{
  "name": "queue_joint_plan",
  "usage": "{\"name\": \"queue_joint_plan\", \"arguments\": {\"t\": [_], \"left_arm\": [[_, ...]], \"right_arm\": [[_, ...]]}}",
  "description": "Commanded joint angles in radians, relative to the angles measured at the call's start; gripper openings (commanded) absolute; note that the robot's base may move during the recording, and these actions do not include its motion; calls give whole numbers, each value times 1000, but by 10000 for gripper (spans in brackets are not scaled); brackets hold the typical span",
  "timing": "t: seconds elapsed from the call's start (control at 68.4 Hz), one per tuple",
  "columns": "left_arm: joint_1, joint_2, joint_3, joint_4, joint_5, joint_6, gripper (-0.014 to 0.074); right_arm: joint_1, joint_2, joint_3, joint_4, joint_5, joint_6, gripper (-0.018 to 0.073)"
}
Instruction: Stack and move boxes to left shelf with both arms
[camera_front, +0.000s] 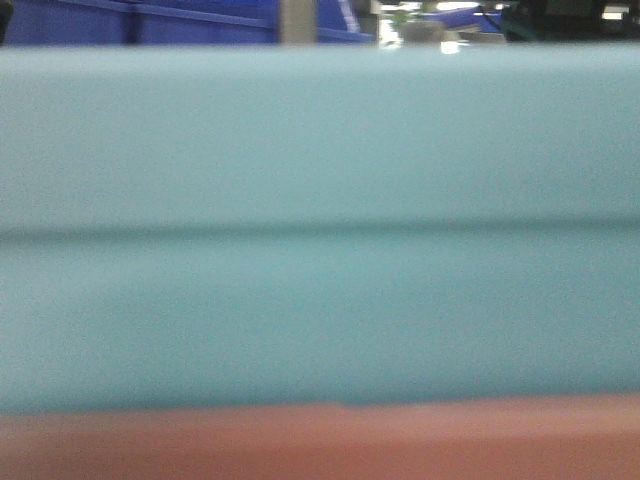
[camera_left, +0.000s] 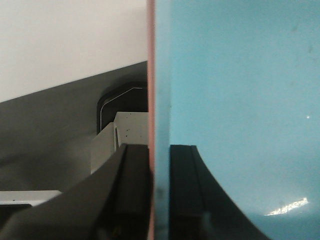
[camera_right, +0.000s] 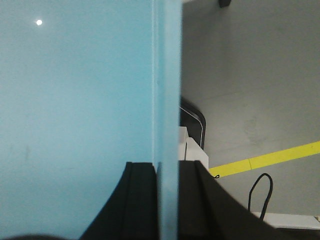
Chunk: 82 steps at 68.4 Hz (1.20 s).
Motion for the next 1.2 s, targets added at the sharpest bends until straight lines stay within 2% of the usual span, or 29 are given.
{"name": "queue_joint_plan", "arguments": {"t": [0.0,1.082,1.185], "left_arm": [[-11,-35,-35,-51,85,5,-3],[-11,-35,-35,-51,85,5,-3],[-8,-35,-35,-12,57,5,-3]], "right_arm": [[0,-39,-31,-11,69,-2,56],[0,-39,-31,-11,69,-2,56],[0,-39,-31,-11,69,-2,56]]}}
